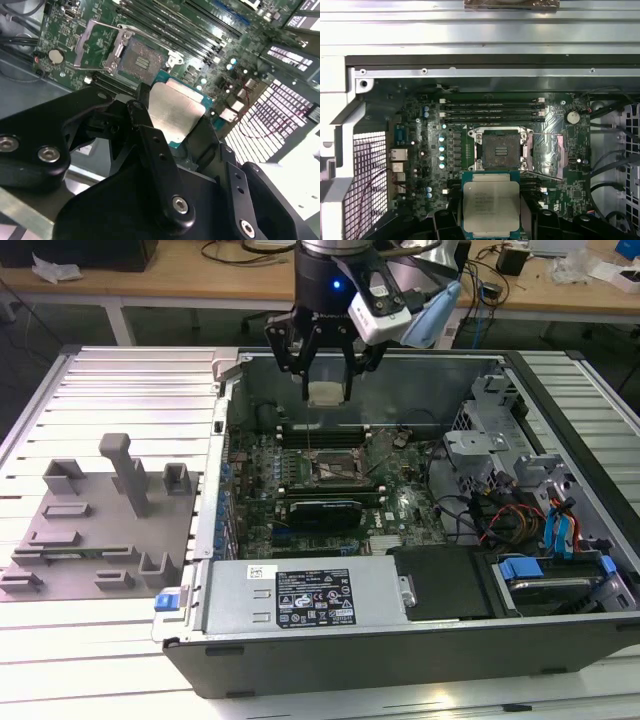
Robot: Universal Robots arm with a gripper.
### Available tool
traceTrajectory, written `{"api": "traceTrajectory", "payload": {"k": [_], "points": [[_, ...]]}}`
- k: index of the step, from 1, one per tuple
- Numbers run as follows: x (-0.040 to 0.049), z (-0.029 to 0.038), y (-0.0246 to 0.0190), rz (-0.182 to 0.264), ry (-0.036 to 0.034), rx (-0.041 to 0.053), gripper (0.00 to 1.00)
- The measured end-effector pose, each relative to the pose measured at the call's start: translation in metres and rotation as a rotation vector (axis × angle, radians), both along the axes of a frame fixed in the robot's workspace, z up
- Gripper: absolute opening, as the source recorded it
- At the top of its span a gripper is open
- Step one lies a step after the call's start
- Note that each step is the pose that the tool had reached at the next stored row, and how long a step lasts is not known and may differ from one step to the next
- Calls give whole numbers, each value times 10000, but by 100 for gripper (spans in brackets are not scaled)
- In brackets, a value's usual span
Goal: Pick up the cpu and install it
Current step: 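Pick up the cpu and move it towards the insertion slot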
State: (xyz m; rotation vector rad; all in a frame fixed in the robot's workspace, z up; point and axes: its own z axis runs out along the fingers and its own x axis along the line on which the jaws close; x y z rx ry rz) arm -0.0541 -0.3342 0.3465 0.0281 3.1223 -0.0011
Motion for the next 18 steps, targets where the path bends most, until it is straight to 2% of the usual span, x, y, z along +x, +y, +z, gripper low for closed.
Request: {"api": "traceTrajectory", "payload": {"k": [1, 4, 7, 11, 13, 16, 18], "points": [[16, -18, 0, 0, 0, -14, 55], [95, -133, 1, 1, 0, -75, 55], [113, -208, 4, 1, 1, -89, 55], [133, -374, 11, 1, 1, -120, 55], [134, -422, 18, 8, 0, -124, 55], [153, -529, 35, 17, 1, -191, 55], [200, -607, 52, 57, 0, -221, 55]]}}
